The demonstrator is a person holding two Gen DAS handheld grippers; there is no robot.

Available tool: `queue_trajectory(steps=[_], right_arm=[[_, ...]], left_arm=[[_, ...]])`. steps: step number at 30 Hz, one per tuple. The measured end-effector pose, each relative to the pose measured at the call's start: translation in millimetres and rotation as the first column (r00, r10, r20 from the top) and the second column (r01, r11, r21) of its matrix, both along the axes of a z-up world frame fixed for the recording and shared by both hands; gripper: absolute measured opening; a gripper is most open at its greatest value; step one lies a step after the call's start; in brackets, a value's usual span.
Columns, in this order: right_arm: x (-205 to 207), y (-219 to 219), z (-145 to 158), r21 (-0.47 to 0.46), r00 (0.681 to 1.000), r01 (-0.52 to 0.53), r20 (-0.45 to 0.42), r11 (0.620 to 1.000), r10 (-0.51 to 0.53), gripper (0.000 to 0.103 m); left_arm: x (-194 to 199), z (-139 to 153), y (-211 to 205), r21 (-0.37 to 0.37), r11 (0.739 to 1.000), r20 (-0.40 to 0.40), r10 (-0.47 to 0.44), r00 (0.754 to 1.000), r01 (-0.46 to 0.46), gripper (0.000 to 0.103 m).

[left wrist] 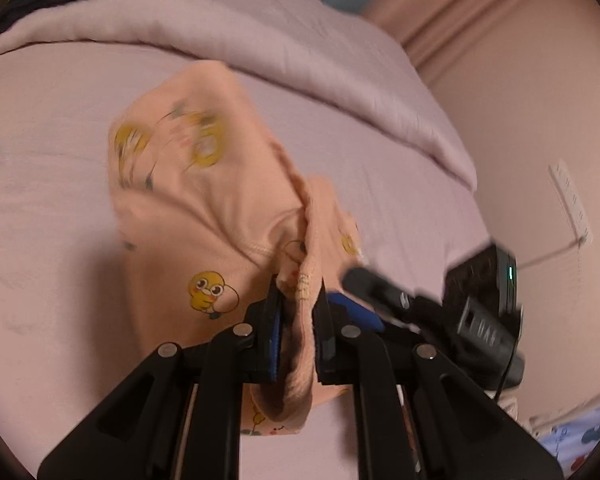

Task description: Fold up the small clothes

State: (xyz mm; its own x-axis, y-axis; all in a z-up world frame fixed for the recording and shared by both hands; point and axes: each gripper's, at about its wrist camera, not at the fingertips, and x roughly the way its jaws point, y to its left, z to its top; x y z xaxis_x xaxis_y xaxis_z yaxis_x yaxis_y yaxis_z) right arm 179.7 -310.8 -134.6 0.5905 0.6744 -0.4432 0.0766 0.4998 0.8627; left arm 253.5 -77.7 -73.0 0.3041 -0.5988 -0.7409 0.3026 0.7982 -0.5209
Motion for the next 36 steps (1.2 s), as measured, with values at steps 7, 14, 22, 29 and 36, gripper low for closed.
queue_trajectory(steps=[7,14,22,29,36], right_arm=[[23,-4,-14,0.129,0.997,-0.038,-0.061,0.991,0.046,0.077],[28,18,-3,-0.067,0.992,-0.085,-0.099,0.994,0.078,0.077],[47,46,6,-0.257,0.988,-0.131,-0.118,0.957,0.103,0.07],[48,68,10,-0.475,0.979,-0.196,-0.142,0.858,0.146,0.033],[40,66,28,-0.545,0.985,-0.169,-0.06,0.821,0.163,0.012]], left_arm=[[1,-45,-22,0.018,0.999,-0.123,-0.047,0.991,0.05,0.024],[-17,-35,-4,0.006,0.998,-0.099,-0.057,0.993,0.058,0.036],[-42,-27,24,0.077,0.997,-0.018,-0.026,1.0,0.027,0.036],[-49,-20,41,0.085,0.996,0.02,-0.006,1.0,0.004,0.036],[-45,-25,69,0.073,0.995,0.0,0.063,0.998,-0.063,0.036]])
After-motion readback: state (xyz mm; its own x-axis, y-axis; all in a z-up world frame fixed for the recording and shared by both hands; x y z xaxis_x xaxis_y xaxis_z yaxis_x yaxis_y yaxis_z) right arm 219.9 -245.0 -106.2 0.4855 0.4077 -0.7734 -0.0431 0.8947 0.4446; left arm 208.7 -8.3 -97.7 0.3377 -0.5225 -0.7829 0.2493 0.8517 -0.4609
